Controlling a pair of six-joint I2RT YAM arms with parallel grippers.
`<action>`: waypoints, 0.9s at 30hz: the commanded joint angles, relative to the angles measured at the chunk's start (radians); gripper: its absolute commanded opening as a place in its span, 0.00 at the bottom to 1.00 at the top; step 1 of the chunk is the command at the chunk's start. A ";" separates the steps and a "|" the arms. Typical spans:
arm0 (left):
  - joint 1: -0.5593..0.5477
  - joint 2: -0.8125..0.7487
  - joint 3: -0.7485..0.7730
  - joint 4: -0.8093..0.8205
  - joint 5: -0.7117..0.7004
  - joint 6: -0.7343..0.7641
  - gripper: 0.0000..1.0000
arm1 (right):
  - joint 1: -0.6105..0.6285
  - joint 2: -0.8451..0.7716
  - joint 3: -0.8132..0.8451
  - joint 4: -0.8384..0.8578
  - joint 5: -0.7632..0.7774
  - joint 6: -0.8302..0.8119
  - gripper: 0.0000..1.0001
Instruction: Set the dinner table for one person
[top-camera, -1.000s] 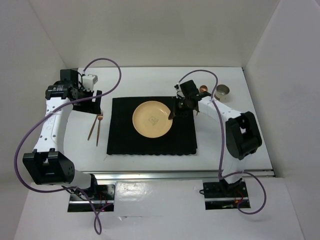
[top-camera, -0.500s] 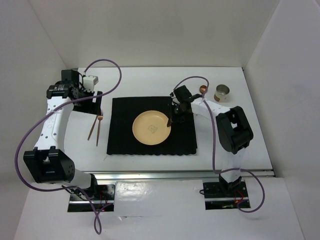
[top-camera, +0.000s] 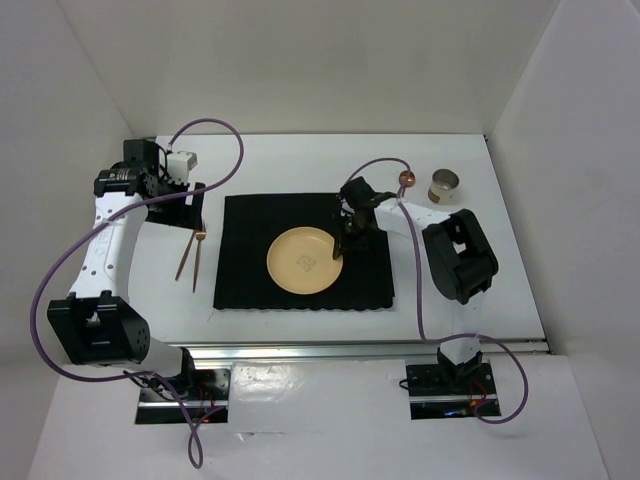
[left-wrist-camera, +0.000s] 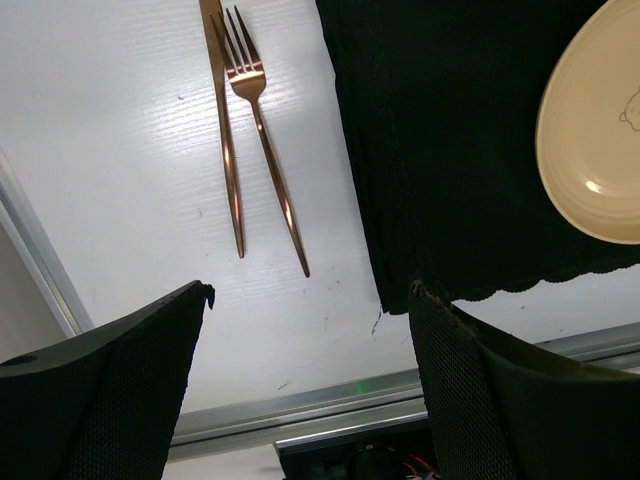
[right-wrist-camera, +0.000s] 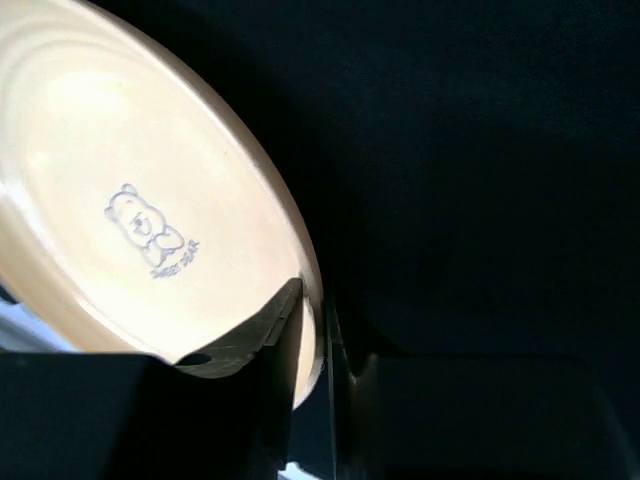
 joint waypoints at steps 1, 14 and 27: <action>0.005 0.001 0.002 -0.002 0.022 -0.007 0.88 | 0.009 -0.031 0.014 -0.005 0.054 -0.008 0.36; 0.005 0.001 0.002 -0.011 0.031 -0.007 0.88 | -0.050 -0.225 0.119 -0.088 0.275 0.003 0.69; 0.005 0.021 -0.007 -0.011 -0.025 0.002 0.88 | -0.386 0.090 0.374 -0.099 0.290 -0.045 0.55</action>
